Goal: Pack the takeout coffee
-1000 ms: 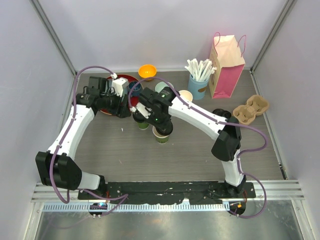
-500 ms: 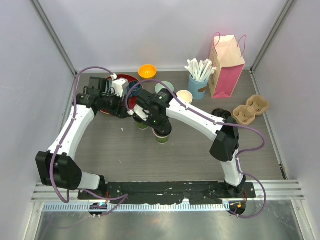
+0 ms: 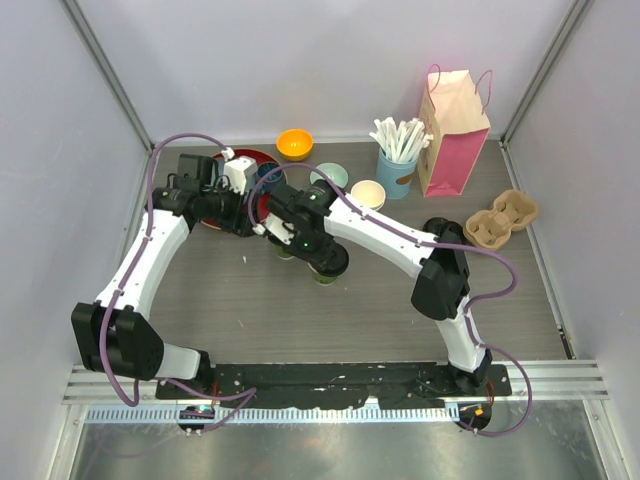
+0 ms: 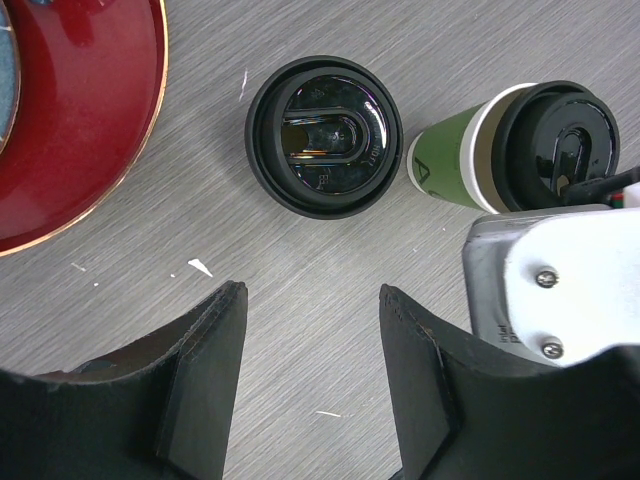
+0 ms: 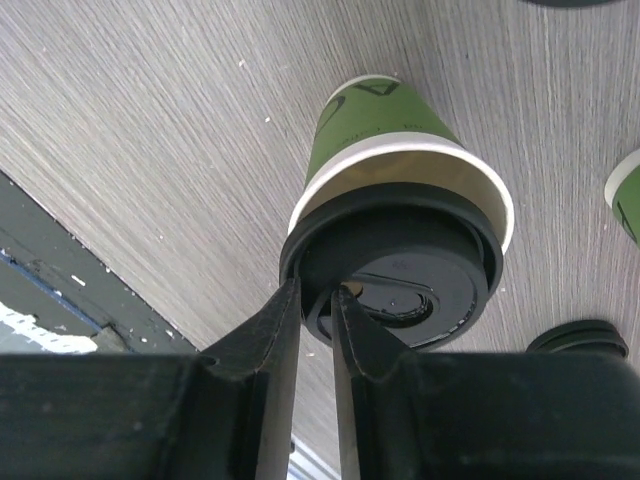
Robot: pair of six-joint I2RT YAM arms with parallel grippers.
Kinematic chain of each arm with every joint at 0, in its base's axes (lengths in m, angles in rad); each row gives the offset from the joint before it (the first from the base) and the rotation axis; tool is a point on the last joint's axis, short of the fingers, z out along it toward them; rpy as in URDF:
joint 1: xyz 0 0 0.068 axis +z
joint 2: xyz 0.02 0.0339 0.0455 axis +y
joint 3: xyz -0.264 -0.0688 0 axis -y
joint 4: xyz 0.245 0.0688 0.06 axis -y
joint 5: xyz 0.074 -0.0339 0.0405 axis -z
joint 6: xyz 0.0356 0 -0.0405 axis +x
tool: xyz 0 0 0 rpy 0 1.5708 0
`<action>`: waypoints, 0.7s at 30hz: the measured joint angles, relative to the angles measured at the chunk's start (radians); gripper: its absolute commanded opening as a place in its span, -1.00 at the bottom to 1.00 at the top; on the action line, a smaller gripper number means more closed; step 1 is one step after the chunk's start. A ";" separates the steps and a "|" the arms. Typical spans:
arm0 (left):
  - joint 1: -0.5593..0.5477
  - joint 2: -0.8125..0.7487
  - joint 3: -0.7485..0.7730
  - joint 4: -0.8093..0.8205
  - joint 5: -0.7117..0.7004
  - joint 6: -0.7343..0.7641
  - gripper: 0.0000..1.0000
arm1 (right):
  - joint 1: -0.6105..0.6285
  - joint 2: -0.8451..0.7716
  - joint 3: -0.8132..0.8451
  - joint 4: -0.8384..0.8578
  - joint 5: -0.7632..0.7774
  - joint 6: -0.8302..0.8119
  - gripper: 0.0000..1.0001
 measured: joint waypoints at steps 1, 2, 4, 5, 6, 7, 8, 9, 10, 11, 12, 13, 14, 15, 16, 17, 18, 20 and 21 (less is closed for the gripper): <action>0.000 0.000 0.000 0.000 0.000 0.000 0.18 | 0.000 0.005 0.000 0.000 0.000 -0.001 -0.54; 0.000 0.000 0.000 0.000 0.000 0.000 0.18 | 0.000 0.008 0.001 0.000 0.000 -0.002 -0.55; 0.000 0.000 -0.002 0.000 0.000 0.000 0.18 | 0.000 0.014 0.009 -0.001 -0.001 -0.005 -0.53; 0.000 0.000 -0.002 0.000 0.000 0.000 0.18 | 0.000 0.018 0.014 -0.001 -0.001 -0.006 -0.53; 0.000 0.000 -0.003 0.001 0.000 0.000 0.18 | 0.000 0.019 0.019 -0.002 -0.001 -0.008 -0.52; 0.001 0.000 -0.003 0.002 0.000 0.000 0.18 | 0.000 0.021 0.020 -0.004 -0.001 -0.008 -0.52; 0.001 0.000 -0.005 0.002 0.000 0.000 0.18 | 0.000 0.021 0.023 -0.005 0.000 -0.010 -0.52; 0.001 0.000 -0.006 0.003 0.000 0.000 0.18 | 0.000 0.021 0.023 -0.005 -0.001 -0.010 -0.52; 0.001 0.000 -0.007 0.003 0.000 0.000 0.18 | 0.000 0.021 0.024 -0.006 -0.001 -0.011 -0.50; 0.001 0.000 -0.007 0.003 0.000 0.000 0.18 | 0.000 0.021 0.028 -0.007 -0.001 -0.011 -0.50; 0.001 0.000 -0.008 0.003 0.000 0.000 0.18 | 0.000 0.021 0.032 -0.007 0.000 -0.011 -0.50; 0.001 0.000 -0.008 0.003 0.001 0.000 0.18 | 0.000 0.022 0.039 -0.006 0.000 -0.012 -0.52; 0.000 0.000 -0.008 0.003 0.003 0.000 0.18 | 0.000 0.021 0.045 -0.006 0.000 -0.013 -0.56; 0.000 0.000 -0.008 0.003 0.004 0.000 0.18 | 0.000 0.022 0.051 -0.006 0.000 -0.014 -0.62; 0.000 0.000 -0.008 0.003 0.005 0.000 0.18 | 0.000 0.021 0.055 -0.005 0.000 -0.014 -0.67; 0.000 0.000 -0.008 0.003 0.006 0.000 0.18 | 0.000 0.022 0.056 -0.003 0.000 -0.016 -0.79; 0.000 0.000 -0.008 0.003 0.008 0.000 0.18 | 0.000 0.022 0.056 -0.003 0.000 -0.017 -0.83; 0.000 0.000 -0.008 0.003 0.009 0.001 0.18 | 0.000 0.022 0.056 -0.003 0.000 -0.020 -0.87; 0.000 0.000 -0.008 0.003 0.010 0.001 0.18 | 0.000 0.021 0.056 -0.003 0.000 -0.020 -0.88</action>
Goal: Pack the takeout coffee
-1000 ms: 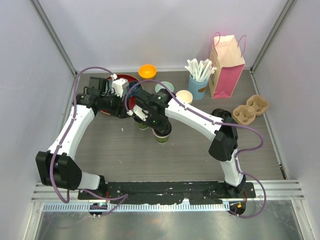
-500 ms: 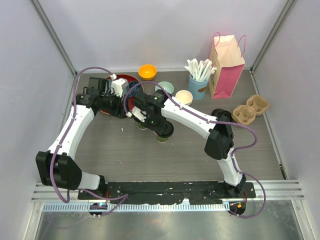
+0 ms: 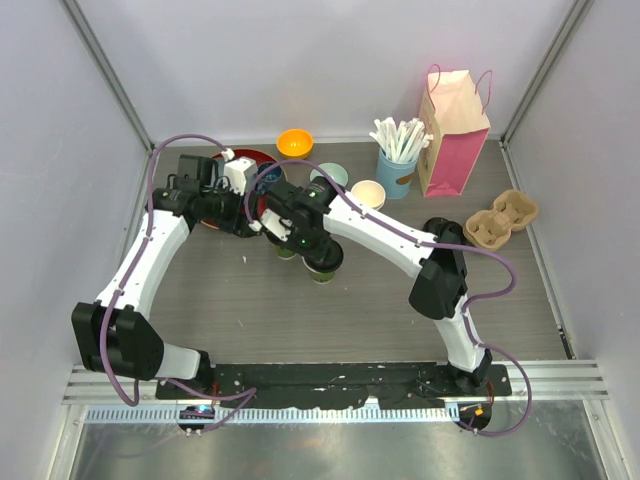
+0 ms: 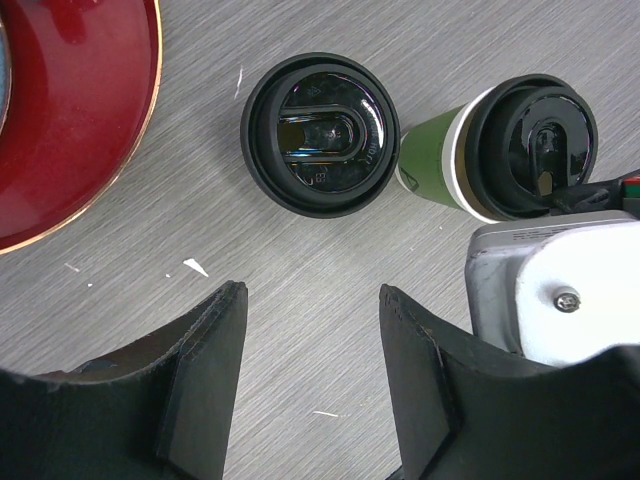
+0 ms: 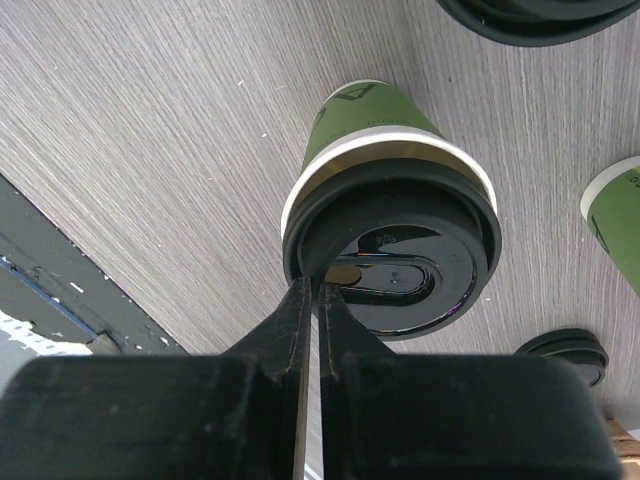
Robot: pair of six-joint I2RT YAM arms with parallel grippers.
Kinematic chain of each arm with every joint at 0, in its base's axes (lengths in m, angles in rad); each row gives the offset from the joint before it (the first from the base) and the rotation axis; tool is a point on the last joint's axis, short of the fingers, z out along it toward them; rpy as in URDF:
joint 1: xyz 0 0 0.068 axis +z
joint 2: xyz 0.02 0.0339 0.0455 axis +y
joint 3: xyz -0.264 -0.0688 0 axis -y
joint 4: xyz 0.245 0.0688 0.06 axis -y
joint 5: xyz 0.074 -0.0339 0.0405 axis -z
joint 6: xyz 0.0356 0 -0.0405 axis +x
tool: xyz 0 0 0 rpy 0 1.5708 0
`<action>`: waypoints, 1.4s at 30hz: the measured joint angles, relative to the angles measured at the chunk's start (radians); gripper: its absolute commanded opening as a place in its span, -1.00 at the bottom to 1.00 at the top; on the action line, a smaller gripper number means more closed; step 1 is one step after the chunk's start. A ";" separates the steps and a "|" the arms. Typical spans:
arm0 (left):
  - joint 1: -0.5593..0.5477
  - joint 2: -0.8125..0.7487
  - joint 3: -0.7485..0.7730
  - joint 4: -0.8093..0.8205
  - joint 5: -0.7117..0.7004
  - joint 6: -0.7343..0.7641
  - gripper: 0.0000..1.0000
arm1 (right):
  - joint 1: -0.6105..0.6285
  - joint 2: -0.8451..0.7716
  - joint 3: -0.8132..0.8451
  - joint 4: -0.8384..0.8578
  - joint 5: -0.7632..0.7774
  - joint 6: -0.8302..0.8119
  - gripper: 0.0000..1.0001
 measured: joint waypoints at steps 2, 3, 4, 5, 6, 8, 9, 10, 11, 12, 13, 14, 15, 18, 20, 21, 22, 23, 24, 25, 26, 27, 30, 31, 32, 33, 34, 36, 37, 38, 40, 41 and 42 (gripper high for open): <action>0.000 0.000 0.000 0.000 0.001 0.000 0.18 | 0.000 0.000 0.000 0.000 -0.001 -0.001 -0.90; 0.000 0.000 0.000 0.000 0.001 0.001 0.18 | 0.000 0.000 0.000 0.000 -0.002 -0.001 -0.90; 0.000 0.000 0.000 0.000 0.002 0.001 0.18 | 0.000 0.000 0.000 0.000 -0.004 -0.001 -0.92; 0.000 0.000 0.000 0.000 0.002 0.001 0.18 | 0.000 0.000 0.000 0.000 -0.005 -0.002 -0.92; 0.000 0.000 0.000 0.000 0.002 0.002 0.18 | 0.000 0.000 0.000 0.000 -0.005 -0.002 -0.93; 0.000 0.000 0.000 0.000 0.003 0.001 0.18 | 0.000 0.000 0.000 0.000 -0.010 -0.002 -0.94; 0.000 0.000 0.000 0.000 0.004 0.002 0.18 | 0.000 0.000 0.000 0.000 -0.018 -0.004 -0.94; 0.000 0.000 0.000 0.000 0.005 0.002 0.18 | 0.000 0.000 0.002 -0.002 -0.027 -0.006 -0.95; 0.000 0.000 0.000 0.000 0.005 0.002 0.18 | 0.000 0.000 0.005 -0.002 -0.038 -0.010 -0.95; 0.000 0.000 0.000 0.000 0.007 0.002 0.18 | 0.000 0.000 0.009 -0.003 -0.050 -0.015 -0.95; 0.000 0.000 0.000 0.000 0.008 0.002 0.18 | 0.000 0.000 0.016 -0.003 -0.063 -0.020 -0.96; 0.000 0.000 0.000 0.000 0.008 0.002 0.18 | 0.000 0.000 0.023 -0.005 -0.073 -0.024 -0.96; 0.000 0.000 0.000 0.000 0.008 0.002 0.18 | 0.000 0.000 0.031 -0.009 -0.080 -0.027 -0.97; 0.001 0.000 0.000 0.000 0.007 0.002 0.18 | -0.002 0.000 0.042 -0.013 -0.093 -0.032 -0.97; 0.001 0.000 0.000 0.000 0.008 0.002 0.18 | -0.006 0.000 0.042 -0.016 -0.098 -0.035 -0.98; 0.001 0.000 0.000 0.000 0.008 0.002 0.18 | -0.007 0.000 0.042 -0.015 -0.098 -0.035 -0.98; 0.001 0.000 0.000 0.000 0.008 0.002 0.18 | -0.010 0.000 0.042 -0.015 -0.098 -0.035 -0.98; 0.001 0.000 0.000 0.000 0.008 0.002 0.18 | -0.014 0.000 0.042 -0.015 -0.100 -0.035 -0.98; 0.001 0.000 0.000 0.000 0.008 0.002 0.18 | -0.018 0.000 0.042 -0.015 -0.103 -0.036 -0.98; 0.001 0.000 0.000 0.000 0.008 0.002 0.18 | -0.021 0.000 0.042 -0.014 -0.106 -0.036 -0.98; 0.001 0.000 0.000 0.000 0.009 0.002 0.18 | -0.026 0.000 0.042 -0.013 -0.109 -0.037 -0.98; 0.001 0.000 0.000 0.000 0.010 0.002 0.18 | -0.031 0.001 0.042 -0.012 -0.112 -0.039 -0.98; 0.001 0.000 0.000 0.000 0.011 0.002 0.18 | -0.042 0.008 0.043 -0.010 -0.122 -0.041 -0.98; 0.001 0.000 0.000 0.000 0.011 0.002 0.18 | -0.045 0.012 0.043 -0.010 -0.127 -0.046 -0.98; 0.001 0.000 0.000 0.000 0.011 0.002 0.18 | -0.048 0.016 0.043 -0.010 -0.130 -0.046 -0.98; 0.001 0.000 0.000 0.000 0.010 0.003 0.18 | -0.053 0.020 0.043 -0.009 -0.132 -0.049 -0.98; 0.001 0.000 0.000 0.000 0.010 0.003 0.18 | -0.056 0.023 0.042 -0.010 -0.134 -0.050 -0.98; 0.001 0.000 0.000 0.000 0.008 0.003 0.18 | -0.062 0.028 0.042 -0.010 -0.141 -0.058 -0.98; 0.001 0.000 0.000 0.000 0.008 0.003 0.18 | -0.063 0.028 0.042 -0.010 -0.144 -0.060 -0.98; 0.001 0.000 0.000 0.000 0.008 0.003 0.18 | -0.063 0.028 0.042 -0.009 -0.146 -0.060 -0.98; 0.001 0.000 0.000 0.000 0.008 0.004 0.18 | -0.064 0.028 0.042 -0.010 -0.150 -0.060 -0.98; 0.001 0.000 0.000 -0.001 0.008 0.005 0.18 | -0.064 0.028 0.040 -0.009 -0.151 -0.060 -0.98; 0.001 0.000 0.000 -0.001 0.008 0.006 0.18 | -0.064 0.028 0.040 -0.009 -0.153 -0.060 -0.98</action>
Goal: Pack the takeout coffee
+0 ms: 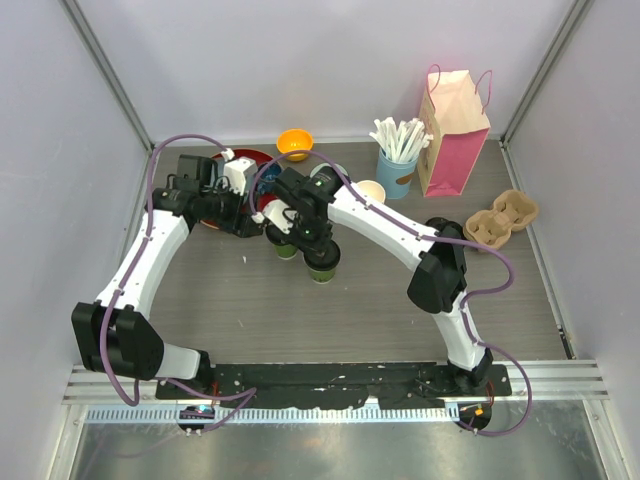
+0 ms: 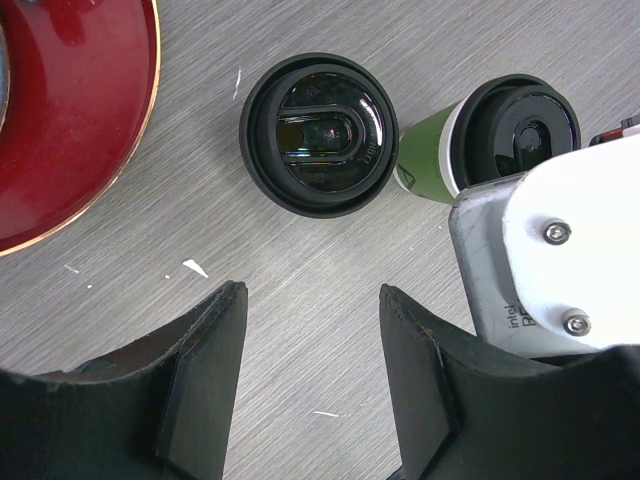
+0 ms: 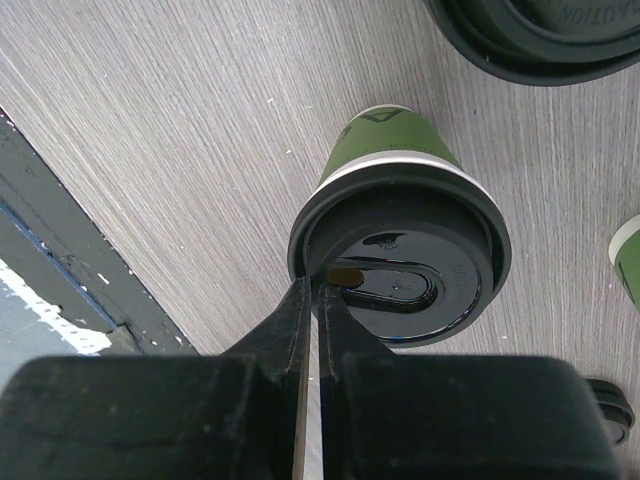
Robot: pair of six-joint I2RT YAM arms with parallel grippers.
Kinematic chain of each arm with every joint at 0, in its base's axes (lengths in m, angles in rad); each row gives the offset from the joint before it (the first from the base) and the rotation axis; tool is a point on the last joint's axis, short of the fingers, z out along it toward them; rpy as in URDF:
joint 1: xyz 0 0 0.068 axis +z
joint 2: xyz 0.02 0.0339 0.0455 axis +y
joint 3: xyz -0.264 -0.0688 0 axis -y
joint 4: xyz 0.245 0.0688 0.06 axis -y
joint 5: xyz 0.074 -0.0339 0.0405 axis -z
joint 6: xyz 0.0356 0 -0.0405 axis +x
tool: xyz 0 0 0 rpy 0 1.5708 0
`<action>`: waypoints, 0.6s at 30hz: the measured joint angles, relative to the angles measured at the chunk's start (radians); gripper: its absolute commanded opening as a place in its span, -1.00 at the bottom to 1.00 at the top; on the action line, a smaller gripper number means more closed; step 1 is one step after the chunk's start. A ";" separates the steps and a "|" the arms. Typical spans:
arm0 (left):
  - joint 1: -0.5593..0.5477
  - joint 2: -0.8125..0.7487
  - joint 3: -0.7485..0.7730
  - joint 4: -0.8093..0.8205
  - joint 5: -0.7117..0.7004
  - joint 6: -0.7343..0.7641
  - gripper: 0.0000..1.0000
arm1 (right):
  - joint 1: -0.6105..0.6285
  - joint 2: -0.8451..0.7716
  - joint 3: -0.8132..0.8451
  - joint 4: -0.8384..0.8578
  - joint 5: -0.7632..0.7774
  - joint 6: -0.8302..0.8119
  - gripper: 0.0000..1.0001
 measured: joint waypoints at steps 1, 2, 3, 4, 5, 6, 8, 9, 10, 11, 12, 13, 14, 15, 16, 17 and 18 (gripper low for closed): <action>0.000 0.000 0.000 0.000 0.000 0.000 0.18 | 0.000 0.000 0.000 0.000 -0.002 0.000 -0.98; 0.000 0.000 0.000 0.000 0.000 0.000 0.18 | 0.000 0.001 0.000 0.000 -0.005 0.000 -0.98; 0.000 0.000 0.000 0.000 0.000 0.001 0.18 | 0.000 0.003 0.000 0.000 -0.008 0.000 -0.98; 0.000 0.000 -0.001 0.000 -0.001 0.001 0.18 | 0.000 0.005 0.000 0.001 -0.011 -0.001 -0.98; 0.000 0.000 -0.002 0.000 -0.004 0.001 0.18 | -0.002 0.007 0.000 0.002 -0.016 -0.002 -0.98; 0.000 0.000 -0.004 0.000 -0.006 0.001 0.18 | -0.002 0.010 0.000 0.002 -0.018 -0.002 -0.98; 0.001 0.000 -0.008 -0.002 -0.011 0.001 0.18 | -0.002 0.013 0.000 0.002 -0.023 -0.005 -0.98; 0.001 0.000 -0.008 -0.002 -0.012 0.001 0.18 | -0.002 0.014 0.000 0.002 -0.024 -0.005 -0.98; 0.001 0.000 -0.008 -0.002 -0.013 0.001 0.18 | -0.002 0.015 0.000 0.002 -0.025 -0.005 -0.96; 0.001 0.000 -0.008 -0.002 -0.013 0.001 0.18 | -0.002 0.015 0.000 0.002 -0.026 -0.005 -0.95; 0.001 0.000 -0.009 -0.002 -0.013 0.001 0.19 | -0.002 0.015 0.000 0.002 -0.027 -0.005 -0.90; 0.001 0.000 -0.009 -0.002 -0.012 0.001 0.18 | -0.002 0.015 0.000 0.002 -0.027 -0.005 -0.83; 0.001 0.000 -0.009 -0.002 -0.012 0.000 0.18 | -0.002 0.015 0.000 0.002 -0.027 -0.005 -0.71; 0.001 0.000 -0.010 -0.002 -0.011 0.000 0.18 | -0.002 0.015 0.000 0.002 -0.027 -0.005 -0.63; 0.001 0.000 -0.011 -0.001 -0.011 0.000 0.18 | -0.002 0.015 0.000 0.002 -0.026 -0.005 -0.54; 0.001 0.000 -0.011 -0.001 -0.011 0.000 0.18 | -0.002 0.015 0.000 0.001 -0.026 -0.004 -0.46; 0.001 0.000 -0.013 -0.001 -0.011 0.000 0.18 | -0.002 0.015 0.000 0.001 -0.024 -0.004 -0.44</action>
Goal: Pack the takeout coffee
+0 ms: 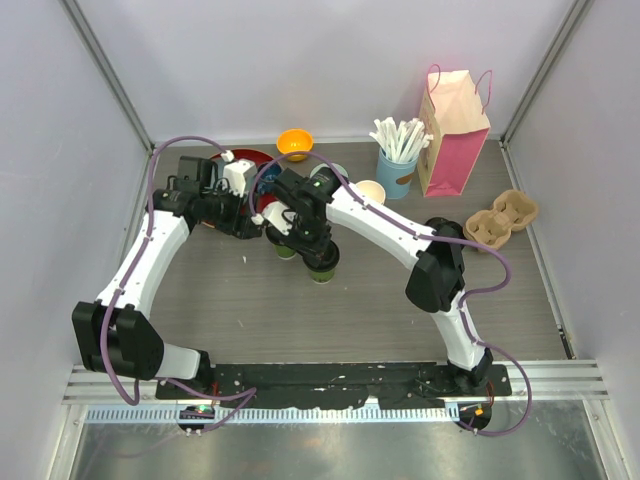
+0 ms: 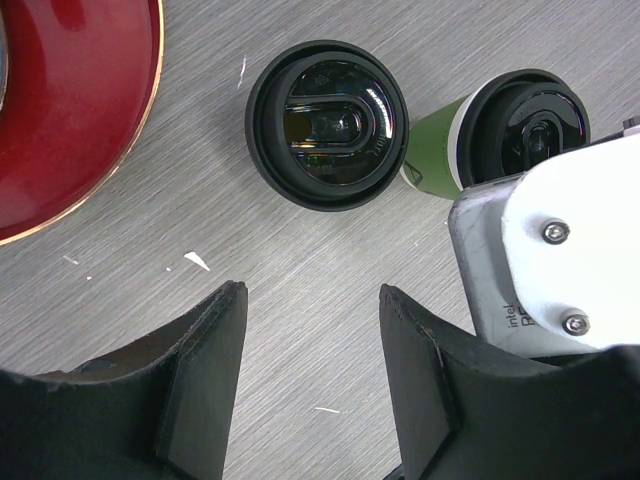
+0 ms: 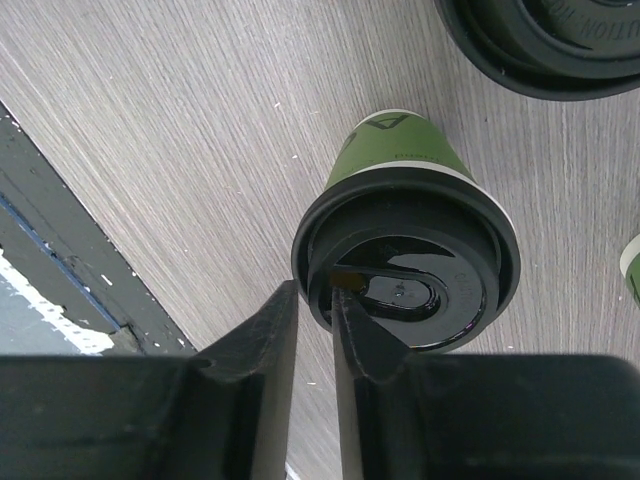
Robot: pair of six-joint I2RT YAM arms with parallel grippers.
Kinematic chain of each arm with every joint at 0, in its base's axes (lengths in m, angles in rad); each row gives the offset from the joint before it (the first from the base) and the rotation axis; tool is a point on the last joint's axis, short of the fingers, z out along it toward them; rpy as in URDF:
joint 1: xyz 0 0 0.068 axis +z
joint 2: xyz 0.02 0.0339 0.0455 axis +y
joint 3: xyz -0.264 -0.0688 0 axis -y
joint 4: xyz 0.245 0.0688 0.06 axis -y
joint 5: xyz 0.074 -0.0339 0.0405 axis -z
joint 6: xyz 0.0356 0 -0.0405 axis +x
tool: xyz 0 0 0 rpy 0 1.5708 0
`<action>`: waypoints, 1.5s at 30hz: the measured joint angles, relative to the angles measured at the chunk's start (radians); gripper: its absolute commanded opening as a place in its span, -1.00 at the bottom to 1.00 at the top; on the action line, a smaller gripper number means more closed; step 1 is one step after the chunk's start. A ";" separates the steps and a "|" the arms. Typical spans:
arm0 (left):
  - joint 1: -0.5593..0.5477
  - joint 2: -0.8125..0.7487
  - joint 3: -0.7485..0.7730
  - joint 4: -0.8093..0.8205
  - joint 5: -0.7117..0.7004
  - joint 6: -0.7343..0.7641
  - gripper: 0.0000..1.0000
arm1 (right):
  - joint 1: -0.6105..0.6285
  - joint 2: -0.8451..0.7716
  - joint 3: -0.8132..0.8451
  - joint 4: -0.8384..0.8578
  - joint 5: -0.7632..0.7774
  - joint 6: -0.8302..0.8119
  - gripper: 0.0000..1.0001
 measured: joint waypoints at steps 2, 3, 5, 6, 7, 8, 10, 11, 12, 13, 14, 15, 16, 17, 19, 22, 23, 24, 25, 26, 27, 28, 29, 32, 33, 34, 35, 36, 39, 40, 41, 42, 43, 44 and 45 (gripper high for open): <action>0.000 0.000 -0.001 0.000 0.000 -0.001 0.18 | 0.000 0.000 0.000 -0.002 0.003 0.001 -0.39; 0.000 0.000 -0.002 0.000 0.001 -0.001 0.18 | 0.000 0.000 0.001 -0.003 0.005 0.002 -0.38; 0.000 0.000 -0.002 0.001 0.003 -0.003 0.18 | 0.000 0.000 0.006 -0.006 0.008 0.004 -0.32; 0.000 0.000 -0.002 0.002 0.005 -0.004 0.18 | 0.000 0.000 0.010 -0.010 0.009 0.005 -0.31; 0.000 0.000 -0.002 0.003 0.008 -0.005 0.18 | 0.000 0.000 0.012 -0.012 0.010 0.005 -0.29; 0.000 0.000 -0.002 0.003 0.013 -0.005 0.18 | 0.000 0.000 0.019 -0.019 0.011 0.006 -0.26; 0.000 0.000 -0.002 0.004 0.020 -0.007 0.18 | 0.000 0.000 0.030 -0.027 0.012 0.009 -0.17; 0.000 0.000 -0.002 0.004 0.023 -0.008 0.18 | -0.002 0.000 0.039 -0.034 0.013 0.012 -0.11; 0.000 0.000 -0.001 0.005 0.028 -0.008 0.16 | -0.005 0.000 0.046 -0.036 0.012 0.016 -0.10; 0.000 0.000 -0.001 0.005 0.034 -0.009 0.15 | -0.007 0.000 0.057 -0.042 0.012 0.020 -0.07; 0.001 -0.002 -0.001 0.004 0.040 -0.010 0.12 | -0.011 0.000 0.068 -0.048 0.012 0.024 -0.07; 0.001 -0.003 0.000 0.005 0.045 -0.012 0.05 | -0.013 0.000 0.079 -0.052 0.011 0.025 -0.06; 0.001 -0.004 0.000 0.003 0.050 -0.013 0.03 | -0.015 -0.005 0.090 -0.049 0.008 0.028 -0.04; 0.000 -0.004 0.000 -0.001 0.060 -0.014 0.00 | -0.015 -0.014 0.096 -0.041 0.007 0.032 -0.03; -0.011 -0.004 0.001 -0.008 0.076 -0.021 -0.06 | -0.015 -0.048 0.087 -0.011 0.009 0.055 0.00; -0.054 -0.005 0.002 -0.019 0.096 -0.035 -0.16 | -0.029 -0.177 -0.038 0.105 0.007 0.114 0.13; -0.079 -0.004 0.002 -0.025 0.101 -0.037 -0.18 | -0.040 -0.241 -0.117 0.169 0.003 0.143 0.15; -0.111 -0.002 0.002 -0.030 0.105 -0.039 -0.23 | -0.051 -0.303 -0.190 0.217 0.000 0.173 0.18; -0.143 0.003 0.002 -0.034 0.109 -0.042 -0.25 | -0.068 -0.361 -0.262 0.269 -0.008 0.200 0.20; -0.169 0.011 0.002 -0.036 0.109 -0.046 -0.25 | -0.094 -0.422 -0.344 0.333 -0.017 0.229 0.20; -0.195 0.024 0.002 -0.037 0.110 -0.055 -0.26 | -0.116 -0.463 -0.400 0.369 -0.023 0.255 0.20; -0.211 0.036 0.001 -0.035 0.111 -0.064 -0.26 | -0.144 -0.504 -0.467 0.430 -0.028 0.285 0.20; -0.224 0.056 -0.002 -0.029 0.111 -0.088 -0.26 | -0.165 -0.536 -0.528 0.487 -0.031 0.310 0.20; -0.229 0.097 -0.026 0.011 0.105 -0.161 -0.25 | -0.213 -0.570 -0.669 0.619 -0.029 0.372 0.20; -0.229 0.103 -0.035 0.023 0.104 -0.181 -0.25 | -0.214 -0.566 -0.696 0.648 -0.029 0.382 0.18; -0.229 0.109 -0.047 0.040 0.098 -0.204 -0.25 | -0.213 -0.562 -0.722 0.676 -0.030 0.393 0.15; -0.229 0.114 -0.058 0.059 0.093 -0.235 -0.26 | -0.208 -0.557 -0.744 0.700 -0.034 0.402 0.12; -0.229 0.116 -0.064 0.072 0.089 -0.256 -0.25 | -0.207 -0.552 -0.755 0.717 -0.036 0.406 0.08; -0.230 0.117 -0.073 0.114 0.081 -0.305 -0.26 | -0.203 -0.538 -0.763 0.765 -0.042 0.413 0.08; -0.231 0.118 -0.073 0.125 0.080 -0.318 -0.27 | -0.203 -0.536 -0.765 0.782 -0.043 0.414 0.08; -0.232 0.121 -0.073 0.134 0.078 -0.326 -0.28 | -0.203 -0.533 -0.767 0.797 -0.045 0.414 0.08; -0.234 0.124 -0.073 0.144 0.078 -0.334 -0.27 | -0.203 -0.531 -0.771 0.809 -0.046 0.414 0.08; -0.237 0.129 -0.073 0.153 0.077 -0.346 -0.28 | -0.203 -0.531 -0.773 0.819 -0.047 0.414 0.08; -0.239 0.137 -0.073 0.161 0.077 -0.351 -0.29 | -0.203 -0.529 -0.777 0.826 -0.047 0.413 0.08; -0.243 0.146 -0.073 0.168 0.076 -0.356 -0.30 | -0.203 -0.529 -0.779 0.830 -0.047 0.413 0.09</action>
